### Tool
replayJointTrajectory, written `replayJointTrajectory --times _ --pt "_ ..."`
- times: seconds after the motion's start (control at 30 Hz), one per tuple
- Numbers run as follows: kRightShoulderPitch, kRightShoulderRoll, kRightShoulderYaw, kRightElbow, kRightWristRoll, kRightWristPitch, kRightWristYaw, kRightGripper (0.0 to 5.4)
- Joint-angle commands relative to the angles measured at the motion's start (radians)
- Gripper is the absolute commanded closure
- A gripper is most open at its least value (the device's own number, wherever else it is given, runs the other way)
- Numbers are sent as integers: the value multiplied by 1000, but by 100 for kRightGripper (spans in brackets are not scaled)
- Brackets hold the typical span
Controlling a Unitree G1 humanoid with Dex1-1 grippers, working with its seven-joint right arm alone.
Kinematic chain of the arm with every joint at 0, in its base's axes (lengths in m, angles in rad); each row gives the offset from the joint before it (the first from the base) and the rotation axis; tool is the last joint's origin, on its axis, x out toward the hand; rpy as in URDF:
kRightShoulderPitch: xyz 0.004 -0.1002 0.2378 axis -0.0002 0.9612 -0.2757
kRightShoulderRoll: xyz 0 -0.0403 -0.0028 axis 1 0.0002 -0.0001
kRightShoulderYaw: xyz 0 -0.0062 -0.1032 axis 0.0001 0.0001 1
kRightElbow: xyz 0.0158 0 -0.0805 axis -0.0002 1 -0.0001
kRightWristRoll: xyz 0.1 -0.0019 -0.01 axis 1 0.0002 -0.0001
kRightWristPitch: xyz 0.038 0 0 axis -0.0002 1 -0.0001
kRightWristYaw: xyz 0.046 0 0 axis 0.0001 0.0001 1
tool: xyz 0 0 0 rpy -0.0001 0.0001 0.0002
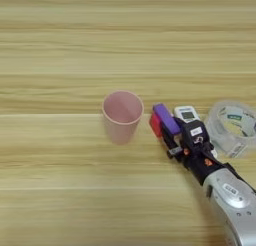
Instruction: Move the objects on the table
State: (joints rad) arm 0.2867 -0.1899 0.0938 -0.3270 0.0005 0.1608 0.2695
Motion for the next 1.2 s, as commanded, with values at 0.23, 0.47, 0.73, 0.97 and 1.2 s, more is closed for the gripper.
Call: replayJointTrajectory --times 0.23,0.47,0.73,0.97,1.2 --pt "-20 -5 -7 -27 6 -22 -2 398" --pt "-21 -3 -10 -29 9 -23 -4 398" --pt "-23 2 -24 -47 20 -25 -6 398" --pt "-22 3 -40 -78 32 -16 -9 398" --pt "-23 5 -56 -96 41 -10 -13 398"
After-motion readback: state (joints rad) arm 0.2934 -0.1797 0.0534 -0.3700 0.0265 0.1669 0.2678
